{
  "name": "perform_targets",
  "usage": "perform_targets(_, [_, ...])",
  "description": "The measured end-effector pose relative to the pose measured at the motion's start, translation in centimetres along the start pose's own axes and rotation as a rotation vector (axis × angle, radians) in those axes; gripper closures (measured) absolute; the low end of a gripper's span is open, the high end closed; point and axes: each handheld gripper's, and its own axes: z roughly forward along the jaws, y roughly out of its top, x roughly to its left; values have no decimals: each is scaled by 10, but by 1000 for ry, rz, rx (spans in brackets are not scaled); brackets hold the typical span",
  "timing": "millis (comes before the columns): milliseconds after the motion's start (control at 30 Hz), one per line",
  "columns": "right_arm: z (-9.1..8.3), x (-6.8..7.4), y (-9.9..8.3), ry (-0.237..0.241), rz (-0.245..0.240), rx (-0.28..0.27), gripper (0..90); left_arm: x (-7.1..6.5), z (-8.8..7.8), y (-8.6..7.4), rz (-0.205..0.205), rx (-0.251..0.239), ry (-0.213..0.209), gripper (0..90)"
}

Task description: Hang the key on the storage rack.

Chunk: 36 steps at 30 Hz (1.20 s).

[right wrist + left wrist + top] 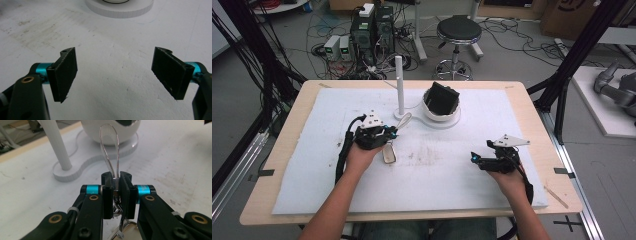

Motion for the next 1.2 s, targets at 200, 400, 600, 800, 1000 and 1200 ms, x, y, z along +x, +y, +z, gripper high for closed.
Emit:
perform_targets(200, [5, 1, 3, 9, -1, -2, 211, 2, -16, 18, 0, -62, 20, 814])
perform_targets(400, [6, -1, 3, 10, 3, 1, 211, 5, -26, 35, -18, -121, 41, 813])
perform_targets(600, [8, -2, 3, 12, 3, 2, 211, 9, -42, 58, 2, -169, 76, 814])
perform_targets(800, [9, -2, 3, 14, -1, 4, 211, 18, -53, 76, 18, -193, 119, 814])
perform_targets(1000, [10, 0, 3, 15, -2, 13, 211, 24, -55, 92, 31, -195, 155, 814])
perform_targets(1200, [11, -1, 3, 20, -4, 19, 211, 29, -50, 102, 47, -170, 171, 813])
